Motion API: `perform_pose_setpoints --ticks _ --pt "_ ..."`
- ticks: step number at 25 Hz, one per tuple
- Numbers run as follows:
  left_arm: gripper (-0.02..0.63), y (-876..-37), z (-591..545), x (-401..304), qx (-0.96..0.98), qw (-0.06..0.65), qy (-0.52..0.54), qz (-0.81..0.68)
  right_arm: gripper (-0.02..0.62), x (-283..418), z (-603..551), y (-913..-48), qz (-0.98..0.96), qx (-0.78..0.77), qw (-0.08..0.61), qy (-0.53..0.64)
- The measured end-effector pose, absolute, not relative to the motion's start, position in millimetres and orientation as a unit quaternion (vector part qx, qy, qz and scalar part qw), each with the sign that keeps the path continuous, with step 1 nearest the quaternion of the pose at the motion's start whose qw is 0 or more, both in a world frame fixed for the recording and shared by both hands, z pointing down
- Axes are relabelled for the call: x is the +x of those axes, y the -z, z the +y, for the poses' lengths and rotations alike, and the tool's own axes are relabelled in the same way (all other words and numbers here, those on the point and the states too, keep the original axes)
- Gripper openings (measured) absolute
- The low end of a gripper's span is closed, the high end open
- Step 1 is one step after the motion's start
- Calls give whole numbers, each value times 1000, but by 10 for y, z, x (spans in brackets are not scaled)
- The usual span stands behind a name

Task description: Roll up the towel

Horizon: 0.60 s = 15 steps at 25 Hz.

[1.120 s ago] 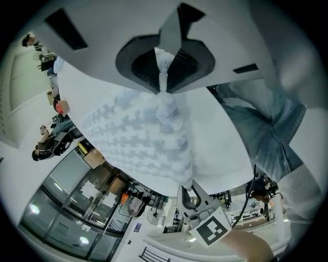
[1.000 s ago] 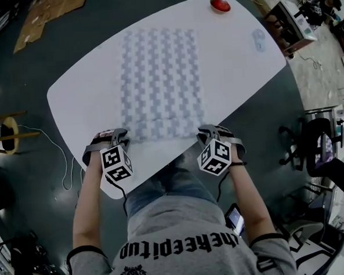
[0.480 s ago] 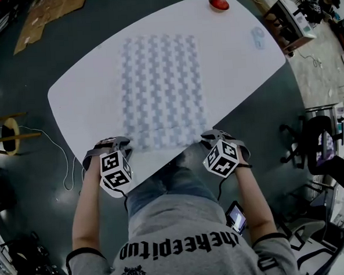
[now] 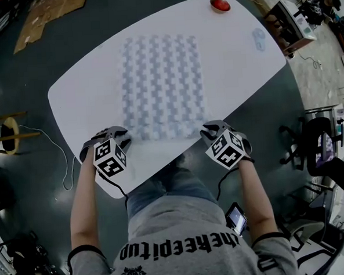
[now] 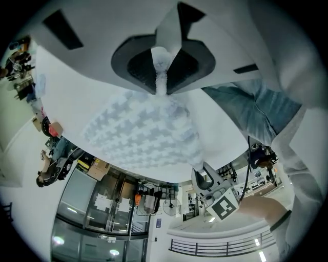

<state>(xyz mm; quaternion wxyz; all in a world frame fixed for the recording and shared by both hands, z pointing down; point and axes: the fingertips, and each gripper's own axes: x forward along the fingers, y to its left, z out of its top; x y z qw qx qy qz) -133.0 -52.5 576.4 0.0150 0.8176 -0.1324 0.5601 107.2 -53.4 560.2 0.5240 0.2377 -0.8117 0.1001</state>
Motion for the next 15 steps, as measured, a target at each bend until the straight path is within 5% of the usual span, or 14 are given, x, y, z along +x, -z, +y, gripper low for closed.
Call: perform_pose_setpoints --ticks 15 --pt "133 -5791 -1125 -1314 803 -9 -566 -185 41 1095 -1122 -5673 -792 290 531 -79"
